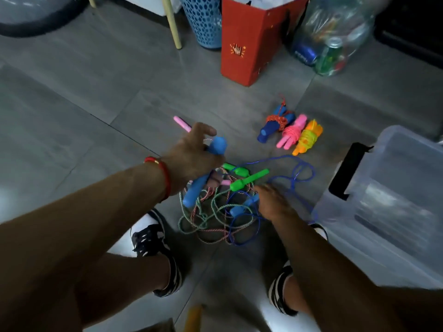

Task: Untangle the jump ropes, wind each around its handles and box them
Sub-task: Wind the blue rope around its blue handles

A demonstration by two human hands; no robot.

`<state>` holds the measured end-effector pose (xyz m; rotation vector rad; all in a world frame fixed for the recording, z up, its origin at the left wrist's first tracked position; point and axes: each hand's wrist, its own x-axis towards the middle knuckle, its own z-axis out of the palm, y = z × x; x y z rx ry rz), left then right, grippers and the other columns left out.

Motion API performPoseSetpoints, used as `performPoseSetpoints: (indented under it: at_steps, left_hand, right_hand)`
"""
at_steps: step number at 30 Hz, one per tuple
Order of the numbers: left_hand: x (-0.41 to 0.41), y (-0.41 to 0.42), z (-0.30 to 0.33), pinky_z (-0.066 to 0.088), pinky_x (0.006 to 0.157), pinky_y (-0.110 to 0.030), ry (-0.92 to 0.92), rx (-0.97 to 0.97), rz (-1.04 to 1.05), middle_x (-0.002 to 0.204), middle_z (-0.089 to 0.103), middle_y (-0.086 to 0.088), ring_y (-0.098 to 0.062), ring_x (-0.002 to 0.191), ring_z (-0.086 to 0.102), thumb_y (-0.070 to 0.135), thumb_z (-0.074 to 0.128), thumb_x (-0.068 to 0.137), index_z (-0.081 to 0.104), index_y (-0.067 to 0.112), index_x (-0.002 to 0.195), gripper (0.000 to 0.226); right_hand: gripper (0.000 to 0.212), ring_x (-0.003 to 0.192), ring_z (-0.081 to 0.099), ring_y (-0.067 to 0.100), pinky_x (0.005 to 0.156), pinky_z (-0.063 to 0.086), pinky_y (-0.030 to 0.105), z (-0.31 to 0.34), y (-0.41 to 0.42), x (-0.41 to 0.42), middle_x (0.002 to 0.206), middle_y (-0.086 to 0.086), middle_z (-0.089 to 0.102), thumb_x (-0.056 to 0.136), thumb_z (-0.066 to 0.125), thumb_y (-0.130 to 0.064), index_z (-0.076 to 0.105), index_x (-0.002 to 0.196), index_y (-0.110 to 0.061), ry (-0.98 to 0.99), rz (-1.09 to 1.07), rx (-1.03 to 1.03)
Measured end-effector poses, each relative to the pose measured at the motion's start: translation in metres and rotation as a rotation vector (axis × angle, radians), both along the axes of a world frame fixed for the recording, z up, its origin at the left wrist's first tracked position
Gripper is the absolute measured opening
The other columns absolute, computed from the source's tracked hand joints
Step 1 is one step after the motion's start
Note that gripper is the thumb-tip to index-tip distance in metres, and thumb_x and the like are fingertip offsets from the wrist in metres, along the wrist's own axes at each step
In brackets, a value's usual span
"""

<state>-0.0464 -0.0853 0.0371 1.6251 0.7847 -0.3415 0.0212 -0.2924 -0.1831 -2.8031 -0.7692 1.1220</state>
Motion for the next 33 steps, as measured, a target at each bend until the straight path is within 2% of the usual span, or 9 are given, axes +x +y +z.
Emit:
performPoseSetpoints:
  at_steps: [5, 8, 11, 15, 20, 25, 28, 30, 33]
  left_hand:
    - [0.001, -0.01, -0.018, 0.05, 0.062, -0.038, 0.114, 0.078, 0.021, 0.092, 0.068, -0.021, -0.028, 0.063, 0.057, 0.001, 0.065, 0.092, 0.043, 0.008, 0.129, 0.044]
    - [0.005, -0.013, -0.021, 0.048, 0.05, -0.023, 0.164, 0.078, -0.026, 0.063, 0.067, -0.01, -0.015, 0.047, 0.059, 0.003, 0.068, 0.091, 0.06, -0.007, 0.108, 0.022]
    - [0.016, -0.016, -0.014, 0.047, 0.043, -0.017, 0.133, 0.047, -0.026, 0.073, 0.071, -0.011, -0.009, 0.043, 0.06, 0.004, 0.061, 0.095, 0.063, -0.009, 0.104, 0.016]
    - [0.024, -0.018, -0.005, 0.044, 0.036, -0.023, 0.074, -0.084, 0.017, 0.089, 0.07, -0.021, -0.023, 0.04, 0.057, 0.009, 0.056, 0.1, 0.042, 0.003, 0.122, 0.027]
    - [0.019, -0.03, 0.014, 0.036, 0.034, -0.018, 0.0, -0.038, 0.029, 0.07, 0.063, -0.017, -0.014, 0.034, 0.049, 0.003, 0.056, 0.095, 0.053, -0.002, 0.097, 0.006]
    - [-0.004, -0.059, 0.035, 0.048, 0.033, -0.026, -0.025, -0.304, 0.245, 0.088, 0.061, -0.025, -0.023, 0.051, 0.061, 0.005, 0.047, 0.101, 0.052, -0.002, 0.104, 0.01]
    - [-0.02, -0.071, 0.044, 0.062, 0.063, -0.044, -0.052, -0.52, 0.204, 0.095, 0.067, -0.025, -0.036, 0.076, 0.068, 0.013, 0.042, 0.106, 0.054, -0.002, 0.116, 0.022]
    - [-0.03, -0.073, 0.053, 0.06, 0.074, -0.047, -0.081, -0.614, 0.144, 0.1, 0.067, -0.022, -0.033, 0.079, 0.068, 0.016, 0.04, 0.106, 0.056, 0.0, 0.122, 0.027]
    - [-0.041, -0.064, 0.07, 0.061, 0.06, -0.038, -0.085, -0.666, 0.108, 0.101, 0.066, -0.018, -0.026, 0.074, 0.068, 0.015, 0.041, 0.105, 0.056, 0.002, 0.121, 0.025]
  right_hand:
    - [0.036, 0.131, 0.047, 0.032, 0.099, 0.05, 0.045, -0.049, -0.008, -0.015, 0.14, 0.01, 0.048, 0.098, 0.046, -0.01, 0.052, 0.134, -0.016, -0.157, -0.077, -0.072]
    - [0.034, 0.128, 0.052, 0.03, 0.101, 0.048, 0.043, -0.042, -0.002, -0.014, 0.139, 0.009, 0.049, 0.103, 0.041, -0.016, 0.054, 0.134, -0.017, -0.171, 0.063, -0.183]
    - [0.034, 0.13, 0.05, 0.028, 0.105, 0.043, 0.041, -0.017, -0.001, -0.003, 0.14, 0.011, 0.049, 0.101, 0.051, -0.021, 0.058, 0.133, -0.017, -0.138, 0.208, -0.258]
    - [0.034, 0.128, 0.056, 0.027, 0.107, 0.046, 0.04, 0.044, -0.004, 0.021, 0.136, 0.01, 0.059, 0.096, 0.055, -0.021, 0.064, 0.129, -0.015, -0.141, 0.248, -0.353]
    - [0.031, 0.123, 0.059, 0.029, 0.1, 0.045, 0.036, 0.176, -0.012, 0.037, 0.132, 0.008, 0.063, 0.1, 0.052, -0.024, 0.062, 0.127, -0.014, -0.326, 0.194, -0.319]
    - [0.069, 0.137, 0.042, 0.044, 0.11, 0.04, 0.047, 0.261, -0.013, 0.018, 0.153, 0.031, 0.034, 0.1, 0.027, -0.045, 0.028, 0.152, 0.001, -0.214, -0.137, -0.096]
    - [0.041, 0.068, 0.068, 0.03, 0.057, 0.055, 0.032, 0.287, -0.01, -0.028, 0.085, 0.02, 0.069, 0.104, 0.027, -0.025, 0.049, 0.122, 0.005, -0.038, -0.209, 0.146]
    - [0.031, 0.034, 0.053, 0.018, 0.036, 0.041, 0.022, 0.293, -0.009, -0.055, 0.055, 0.009, 0.061, 0.104, 0.033, -0.022, 0.048, 0.117, 0.002, 0.077, -0.316, 0.291]
    - [0.033, 0.057, 0.066, 0.025, 0.052, 0.053, 0.036, 0.292, -0.007, -0.084, 0.077, 0.013, 0.068, 0.106, 0.038, -0.034, 0.044, 0.118, -0.005, 0.088, -0.293, 0.475]
